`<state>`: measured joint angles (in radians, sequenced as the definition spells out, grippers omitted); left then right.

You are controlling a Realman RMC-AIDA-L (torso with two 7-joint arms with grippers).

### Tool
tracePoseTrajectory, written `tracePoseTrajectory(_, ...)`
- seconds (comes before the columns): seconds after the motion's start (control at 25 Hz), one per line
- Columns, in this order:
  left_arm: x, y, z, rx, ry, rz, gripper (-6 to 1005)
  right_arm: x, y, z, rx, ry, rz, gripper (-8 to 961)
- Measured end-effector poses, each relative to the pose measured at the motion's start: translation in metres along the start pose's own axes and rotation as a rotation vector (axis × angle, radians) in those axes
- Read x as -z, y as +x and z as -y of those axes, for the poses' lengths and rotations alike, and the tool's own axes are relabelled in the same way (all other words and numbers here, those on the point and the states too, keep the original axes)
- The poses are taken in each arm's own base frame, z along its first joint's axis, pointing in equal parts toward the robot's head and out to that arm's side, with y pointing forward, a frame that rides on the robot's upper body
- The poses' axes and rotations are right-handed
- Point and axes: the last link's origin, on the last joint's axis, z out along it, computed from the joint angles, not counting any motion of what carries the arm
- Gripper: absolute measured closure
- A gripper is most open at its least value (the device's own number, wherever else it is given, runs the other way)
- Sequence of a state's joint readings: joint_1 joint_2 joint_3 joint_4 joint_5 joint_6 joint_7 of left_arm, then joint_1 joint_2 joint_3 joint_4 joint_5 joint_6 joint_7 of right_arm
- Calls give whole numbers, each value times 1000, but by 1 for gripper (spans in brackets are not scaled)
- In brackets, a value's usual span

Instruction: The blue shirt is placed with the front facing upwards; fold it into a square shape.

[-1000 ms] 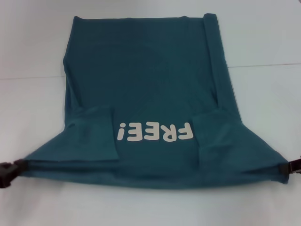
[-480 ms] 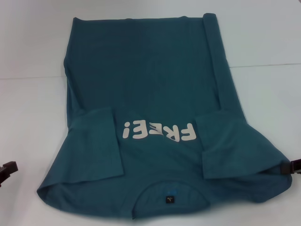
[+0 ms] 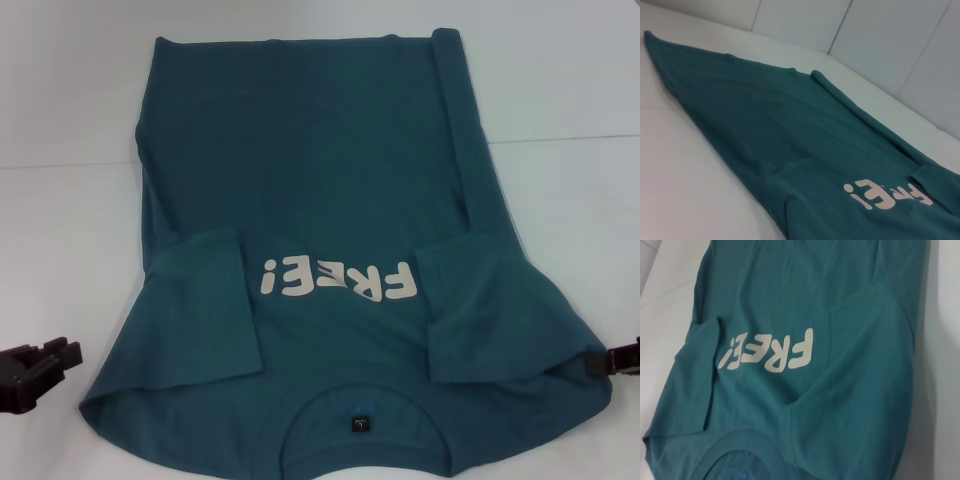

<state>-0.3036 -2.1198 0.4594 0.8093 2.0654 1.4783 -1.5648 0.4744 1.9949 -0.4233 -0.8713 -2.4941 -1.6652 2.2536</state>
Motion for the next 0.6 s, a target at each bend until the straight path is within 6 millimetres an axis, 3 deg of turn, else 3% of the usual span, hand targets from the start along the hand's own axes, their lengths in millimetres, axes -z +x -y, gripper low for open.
tracePoseTrajectory(0.2, 2, -3, -5, -42, 17, 36, 802, 0, 7, -1, -8, -21, -5, 919)
tracePoseTrajectory(0.6, -8, -1, -3, -44, 38, 117, 435, 0, -1, -4, 10, -22, 3, 919)
